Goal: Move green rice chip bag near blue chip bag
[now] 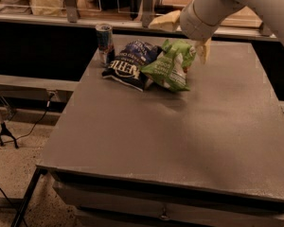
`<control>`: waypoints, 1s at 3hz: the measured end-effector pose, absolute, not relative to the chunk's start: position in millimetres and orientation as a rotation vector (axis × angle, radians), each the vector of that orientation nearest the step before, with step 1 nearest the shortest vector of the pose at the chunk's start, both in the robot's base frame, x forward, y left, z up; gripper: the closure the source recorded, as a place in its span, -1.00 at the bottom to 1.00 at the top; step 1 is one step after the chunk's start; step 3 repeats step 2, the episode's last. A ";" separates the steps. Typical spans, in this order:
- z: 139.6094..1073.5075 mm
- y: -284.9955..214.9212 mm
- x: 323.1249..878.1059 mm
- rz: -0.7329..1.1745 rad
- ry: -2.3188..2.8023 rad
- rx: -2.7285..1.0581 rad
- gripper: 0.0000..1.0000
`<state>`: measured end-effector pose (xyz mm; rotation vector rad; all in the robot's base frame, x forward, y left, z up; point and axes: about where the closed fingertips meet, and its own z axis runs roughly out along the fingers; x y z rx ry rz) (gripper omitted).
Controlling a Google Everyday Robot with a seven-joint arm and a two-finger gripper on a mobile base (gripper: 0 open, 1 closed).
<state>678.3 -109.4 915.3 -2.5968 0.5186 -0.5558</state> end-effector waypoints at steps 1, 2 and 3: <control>939.4 -120.3 683.2 -0.581 0.610 -2.498 -1.00; 939.3 -120.3 683.2 -0.581 0.610 -2.498 -1.00; 939.3 -120.3 683.2 -0.581 0.610 -2.498 -1.00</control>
Offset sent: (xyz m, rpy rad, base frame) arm 0.0040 -0.0096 0.0202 0.0674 -0.0247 -0.0578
